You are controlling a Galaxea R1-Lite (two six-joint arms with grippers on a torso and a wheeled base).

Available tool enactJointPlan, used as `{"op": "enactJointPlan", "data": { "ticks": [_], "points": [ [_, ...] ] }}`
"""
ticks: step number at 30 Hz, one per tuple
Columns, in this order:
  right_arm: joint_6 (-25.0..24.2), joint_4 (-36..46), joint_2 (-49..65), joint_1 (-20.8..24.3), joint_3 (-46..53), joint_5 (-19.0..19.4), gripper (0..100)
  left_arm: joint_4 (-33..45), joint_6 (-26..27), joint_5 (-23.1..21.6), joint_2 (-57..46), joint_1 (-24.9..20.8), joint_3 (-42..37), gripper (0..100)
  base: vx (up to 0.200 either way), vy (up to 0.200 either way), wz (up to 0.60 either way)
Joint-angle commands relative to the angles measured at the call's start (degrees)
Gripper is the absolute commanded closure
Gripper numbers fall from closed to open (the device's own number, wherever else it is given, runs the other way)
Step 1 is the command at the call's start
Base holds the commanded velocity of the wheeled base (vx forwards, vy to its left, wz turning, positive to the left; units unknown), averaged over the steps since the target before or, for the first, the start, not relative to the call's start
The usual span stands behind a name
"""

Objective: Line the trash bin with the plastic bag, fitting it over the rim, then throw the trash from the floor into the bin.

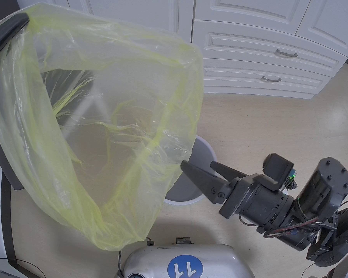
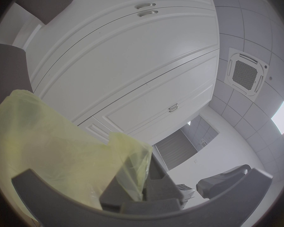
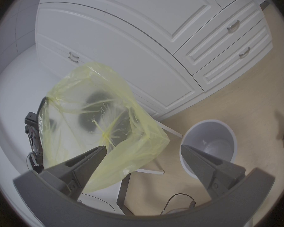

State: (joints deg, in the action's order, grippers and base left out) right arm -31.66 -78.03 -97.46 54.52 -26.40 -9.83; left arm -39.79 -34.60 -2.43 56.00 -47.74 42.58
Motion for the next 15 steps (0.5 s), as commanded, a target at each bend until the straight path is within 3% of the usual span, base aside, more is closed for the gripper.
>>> {"op": "enactJointPlan", "data": {
  "ticks": [1, 8, 15],
  "points": [
    [0.02, -0.1, -2.82, 0.06, -0.31, -0.19, 0, -0.2, 0.23, -0.04, -0.9, -1.48, -0.66, 100, 0.0, 0.0, 0.0],
    [0.02, -0.19, -2.82, -0.64, -1.37, -0.9, 0, -0.46, 4.45, -0.21, -1.69, -4.29, -3.29, 100, 0.0, 0.0, 0.0],
    [0.19, -0.19, -2.2, -1.52, -1.63, -2.22, 0, -0.55, 4.63, -0.39, -2.83, -5.08, -4.26, 100, 0.0, 0.0, 0.0]
  ]
}}
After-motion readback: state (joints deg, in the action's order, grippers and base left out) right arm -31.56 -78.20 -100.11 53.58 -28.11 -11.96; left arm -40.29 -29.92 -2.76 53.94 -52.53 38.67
